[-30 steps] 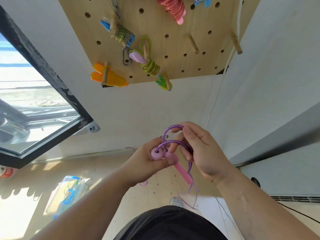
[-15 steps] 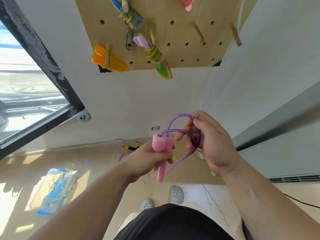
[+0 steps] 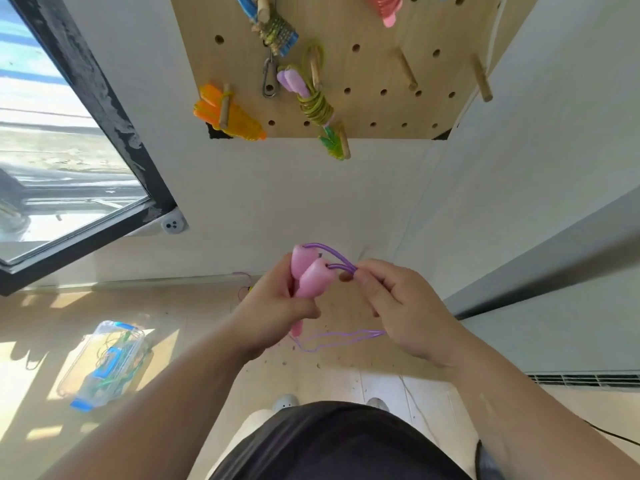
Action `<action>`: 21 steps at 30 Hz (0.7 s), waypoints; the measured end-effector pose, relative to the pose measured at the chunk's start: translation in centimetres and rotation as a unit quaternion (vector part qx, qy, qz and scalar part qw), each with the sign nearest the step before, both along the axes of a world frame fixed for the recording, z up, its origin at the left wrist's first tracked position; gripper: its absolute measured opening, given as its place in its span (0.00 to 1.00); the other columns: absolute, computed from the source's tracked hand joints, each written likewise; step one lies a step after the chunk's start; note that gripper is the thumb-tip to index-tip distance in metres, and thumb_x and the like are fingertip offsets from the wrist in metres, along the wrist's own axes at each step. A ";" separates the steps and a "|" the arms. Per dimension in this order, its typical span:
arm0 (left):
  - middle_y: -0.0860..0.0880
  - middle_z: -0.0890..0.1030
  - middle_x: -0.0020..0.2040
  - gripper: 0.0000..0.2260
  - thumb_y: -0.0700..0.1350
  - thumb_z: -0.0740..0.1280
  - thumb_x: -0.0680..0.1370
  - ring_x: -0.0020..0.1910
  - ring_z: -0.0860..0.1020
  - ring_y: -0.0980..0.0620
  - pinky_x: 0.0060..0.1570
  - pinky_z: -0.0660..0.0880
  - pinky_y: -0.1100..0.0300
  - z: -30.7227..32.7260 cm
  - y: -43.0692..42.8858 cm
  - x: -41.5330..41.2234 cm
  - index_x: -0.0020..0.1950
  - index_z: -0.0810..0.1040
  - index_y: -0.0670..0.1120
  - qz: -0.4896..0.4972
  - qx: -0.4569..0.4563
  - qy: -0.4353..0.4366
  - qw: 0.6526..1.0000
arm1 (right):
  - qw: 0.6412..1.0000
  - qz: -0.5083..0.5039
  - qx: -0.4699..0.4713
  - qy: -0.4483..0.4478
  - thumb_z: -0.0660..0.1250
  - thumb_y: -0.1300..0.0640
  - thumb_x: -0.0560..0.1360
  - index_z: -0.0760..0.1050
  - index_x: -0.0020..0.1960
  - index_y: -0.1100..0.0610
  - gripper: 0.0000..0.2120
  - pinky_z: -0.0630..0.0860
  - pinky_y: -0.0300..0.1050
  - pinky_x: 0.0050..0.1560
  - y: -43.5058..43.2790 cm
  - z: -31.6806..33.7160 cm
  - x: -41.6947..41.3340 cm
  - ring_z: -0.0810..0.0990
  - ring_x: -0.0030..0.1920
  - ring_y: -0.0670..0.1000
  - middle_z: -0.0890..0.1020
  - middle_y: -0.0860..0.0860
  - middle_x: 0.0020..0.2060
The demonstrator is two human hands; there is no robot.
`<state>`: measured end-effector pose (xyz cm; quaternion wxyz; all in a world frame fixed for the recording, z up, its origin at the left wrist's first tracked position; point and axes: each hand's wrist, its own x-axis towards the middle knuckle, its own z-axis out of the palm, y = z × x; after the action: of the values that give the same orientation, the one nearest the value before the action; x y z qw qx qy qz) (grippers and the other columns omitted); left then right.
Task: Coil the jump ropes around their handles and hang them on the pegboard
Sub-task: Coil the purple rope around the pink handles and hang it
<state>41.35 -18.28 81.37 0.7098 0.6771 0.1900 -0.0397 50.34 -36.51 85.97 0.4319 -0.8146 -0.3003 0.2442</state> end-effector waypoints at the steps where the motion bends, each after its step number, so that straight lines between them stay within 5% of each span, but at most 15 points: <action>1: 0.41 0.74 0.41 0.21 0.35 0.68 0.64 0.36 0.74 0.43 0.32 0.72 0.59 0.6 -0.6 -0.1 0.56 0.75 0.47 0.009 -0.031 -0.027 0.999 | 1.000 0.009 0.001 -0.004 0.55 0.45 0.85 0.75 0.45 0.44 0.14 0.68 0.43 0.38 0.0 0.1 -0.4 0.69 0.31 0.42 0.71 0.40 0.28; 4: 0.39 0.73 0.38 0.17 0.32 0.66 0.64 0.33 0.72 0.37 0.24 0.67 0.60 1.7 -1.9 0.0 0.52 0.73 0.41 0.054 -0.105 -0.077 0.990 | 1.000 0.010 0.014 -0.007 0.49 0.38 0.82 0.66 0.41 0.46 0.18 0.69 0.52 0.36 0.6 0.1 -0.9 0.68 0.32 0.46 0.72 0.43 0.30; 7: 0.41 0.71 0.34 0.16 0.31 0.62 0.64 0.32 0.72 0.38 0.35 0.70 0.50 1.7 -1.5 0.4 0.50 0.71 0.39 0.105 -0.184 -0.094 0.973 | 1.000 0.026 -0.013 0.002 0.50 0.38 0.83 0.71 0.45 0.50 0.20 0.76 0.59 0.41 1.8 0.1 -1.3 0.74 0.34 0.50 0.75 0.46 0.32; 9: 0.39 0.70 0.29 0.14 0.30 0.61 0.64 0.27 0.73 0.39 0.35 0.69 0.46 1.8 -0.9 0.6 0.50 0.70 0.36 0.099 -0.162 -0.086 0.978 | 0.998 0.034 0.005 0.045 0.52 0.46 0.86 0.72 0.45 0.55 0.18 0.72 0.49 0.39 2.5 -0.3 -2.0 0.70 0.33 0.47 0.73 0.44 0.30; 12: 0.39 0.73 0.28 0.18 0.35 0.65 0.65 0.21 0.73 0.42 0.26 0.67 0.54 2.4 -0.9 0.1 0.53 0.70 0.32 0.093 -0.119 -0.075 0.986 | 0.998 0.038 0.015 0.045 0.54 0.53 0.86 0.72 0.42 0.57 0.17 0.66 0.32 0.36 3.2 -0.3 -3.0 0.69 0.31 0.41 0.74 0.39 0.28; 15: 0.43 0.73 0.30 0.27 0.46 0.76 0.61 0.22 0.71 0.45 0.24 0.70 0.57 2.5 -0.8 -0.6 0.56 0.71 0.41 0.100 -0.159 -0.087 0.978 | 0.998 0.053 -0.002 0.023 0.53 0.51 0.86 0.77 0.47 0.57 0.18 0.67 0.29 0.39 3.7 0.0 -3.6 0.73 0.34 0.38 0.76 0.34 0.30; 21: 0.46 0.71 0.29 0.27 0.57 0.76 0.63 0.20 0.68 0.46 0.22 0.62 0.56 2.4 -0.1 -1.3 0.52 0.70 0.43 0.170 -0.145 -0.076 0.972 | 0.996 0.080 -0.035 -0.016 0.54 0.49 0.86 0.73 0.42 0.48 0.17 0.66 0.32 0.38 4.8 0.0 -4.7 0.74 0.35 0.41 0.76 0.35 0.32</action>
<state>40.05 -18.34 83.78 0.8093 0.5257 0.2400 0.1055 45.63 -31.75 85.97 0.3776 -0.8062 -0.3629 0.2753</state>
